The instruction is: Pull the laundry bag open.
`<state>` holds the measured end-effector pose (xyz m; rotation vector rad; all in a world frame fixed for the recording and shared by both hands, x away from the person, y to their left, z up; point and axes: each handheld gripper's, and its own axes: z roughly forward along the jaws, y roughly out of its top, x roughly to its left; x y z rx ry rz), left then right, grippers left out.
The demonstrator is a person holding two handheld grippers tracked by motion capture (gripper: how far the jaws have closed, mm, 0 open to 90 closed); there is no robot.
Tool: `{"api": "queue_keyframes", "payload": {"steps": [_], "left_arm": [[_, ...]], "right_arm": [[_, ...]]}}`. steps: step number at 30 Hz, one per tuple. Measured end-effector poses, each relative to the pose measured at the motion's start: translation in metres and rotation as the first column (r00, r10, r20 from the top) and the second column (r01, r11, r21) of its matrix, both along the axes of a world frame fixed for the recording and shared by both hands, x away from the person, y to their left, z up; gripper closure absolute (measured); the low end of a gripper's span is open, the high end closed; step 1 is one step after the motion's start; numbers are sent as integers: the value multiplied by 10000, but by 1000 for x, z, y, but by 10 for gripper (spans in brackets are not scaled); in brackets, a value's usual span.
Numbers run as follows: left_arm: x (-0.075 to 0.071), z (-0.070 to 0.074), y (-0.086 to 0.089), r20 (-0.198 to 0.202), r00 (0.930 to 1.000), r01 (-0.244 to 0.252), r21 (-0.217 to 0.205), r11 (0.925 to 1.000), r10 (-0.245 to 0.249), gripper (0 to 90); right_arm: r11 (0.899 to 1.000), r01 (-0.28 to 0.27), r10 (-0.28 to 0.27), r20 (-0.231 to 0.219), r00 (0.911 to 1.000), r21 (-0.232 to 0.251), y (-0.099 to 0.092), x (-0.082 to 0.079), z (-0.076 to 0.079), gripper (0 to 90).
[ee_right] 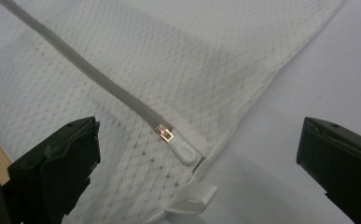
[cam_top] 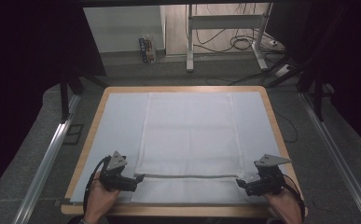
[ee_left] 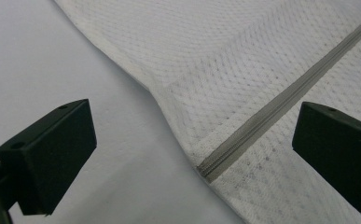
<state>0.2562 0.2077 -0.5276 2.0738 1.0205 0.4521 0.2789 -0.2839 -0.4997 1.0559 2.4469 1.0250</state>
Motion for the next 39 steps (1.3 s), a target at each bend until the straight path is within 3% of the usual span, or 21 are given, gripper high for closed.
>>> {"api": "queue_keyframes", "payload": {"steps": [12,16,21,23,28,31,39], "left_arm": [[1,-2,-2,-78,9999,125,151,9998,-124,0],[1,-3,-3,-105,9998,187,253,9995,-184,0],[1,-3,-3,-145,9997,217,336,9992,-212,1],[2,-3,-4,-138,9996,246,392,9989,-241,2],[2,-5,-7,-184,9989,439,698,9966,-427,4],[2,-5,-9,-129,9988,491,794,9956,-483,5],[1,-4,-9,-35,9988,494,843,9952,-493,6]], "right_arm": [[9969,211,-245,-442,9987,-760,4,-8,-7,0],[9960,179,-255,-870,9959,-874,7,-8,-10,10],[9927,229,-328,-829,9960,-1185,11,-4,-17,23],[9872,180,-307,-782,9965,-1586,13,-2,-21,20],[9854,126,-276,-862,9959,-1699,16,-2,-21,45],[9845,113,-277,-915,9954,-1749,17,-2,-20,80],[9850,167,-324,-892,9955,-1717,20,-8,-15,282]]}}
